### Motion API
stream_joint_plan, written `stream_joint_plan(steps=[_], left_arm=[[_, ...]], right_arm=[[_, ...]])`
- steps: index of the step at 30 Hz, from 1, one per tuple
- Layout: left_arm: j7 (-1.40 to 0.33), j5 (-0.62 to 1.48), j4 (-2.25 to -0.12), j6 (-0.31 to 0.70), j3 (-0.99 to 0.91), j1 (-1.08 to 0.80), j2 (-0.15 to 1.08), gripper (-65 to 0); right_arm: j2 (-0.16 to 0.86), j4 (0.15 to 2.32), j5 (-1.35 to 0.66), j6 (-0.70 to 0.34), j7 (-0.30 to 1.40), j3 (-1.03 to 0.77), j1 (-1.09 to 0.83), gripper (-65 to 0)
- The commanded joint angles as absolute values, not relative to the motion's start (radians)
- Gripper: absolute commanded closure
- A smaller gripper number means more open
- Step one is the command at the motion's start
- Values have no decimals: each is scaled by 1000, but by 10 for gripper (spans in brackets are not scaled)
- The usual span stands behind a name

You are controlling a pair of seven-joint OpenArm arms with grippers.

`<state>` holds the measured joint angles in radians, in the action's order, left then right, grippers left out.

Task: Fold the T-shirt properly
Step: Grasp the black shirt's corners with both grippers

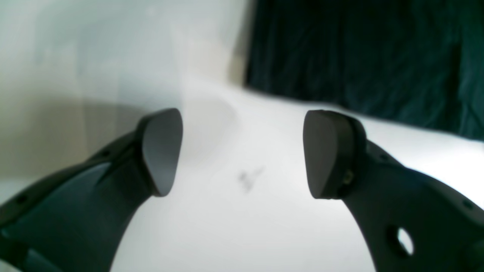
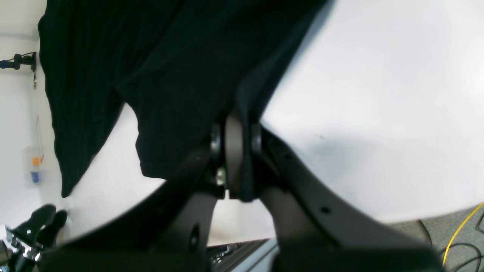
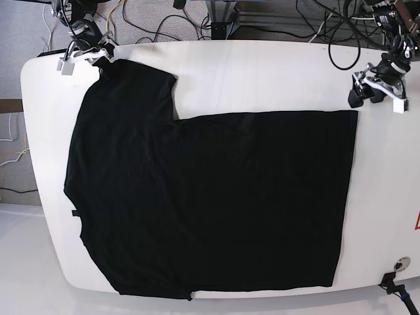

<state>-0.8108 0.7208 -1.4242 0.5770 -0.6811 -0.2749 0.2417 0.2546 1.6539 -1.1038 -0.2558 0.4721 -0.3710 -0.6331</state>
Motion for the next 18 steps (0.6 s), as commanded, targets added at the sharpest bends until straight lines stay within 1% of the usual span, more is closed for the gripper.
stream_joint_plan(steps=[1, 6, 9, 17, 18], left_arm=[[-822, 723, -1412, 576, -654, -269, 252, -472], [-822, 723, -1405, 572, -579, -211, 249, -472], [-820, 723, -1403, 570, -573, -188, 248, -472], [-819, 723, -1303, 570, -575, -143, 248, -469], [-819, 723, -1303, 570, -575, -142, 248, -453]], right_arm=[[266, 1669, -1115, -271, 455, -377, -639, 0], [266, 1669, -1115, -271, 455, -377, -638, 0], [266, 1669, -1115, -271, 455, -377, -638, 0], [266, 1669, -1115, -272, 455, -377, -638, 0], [266, 1669, -1115, -272, 455, -377, -638, 0]])
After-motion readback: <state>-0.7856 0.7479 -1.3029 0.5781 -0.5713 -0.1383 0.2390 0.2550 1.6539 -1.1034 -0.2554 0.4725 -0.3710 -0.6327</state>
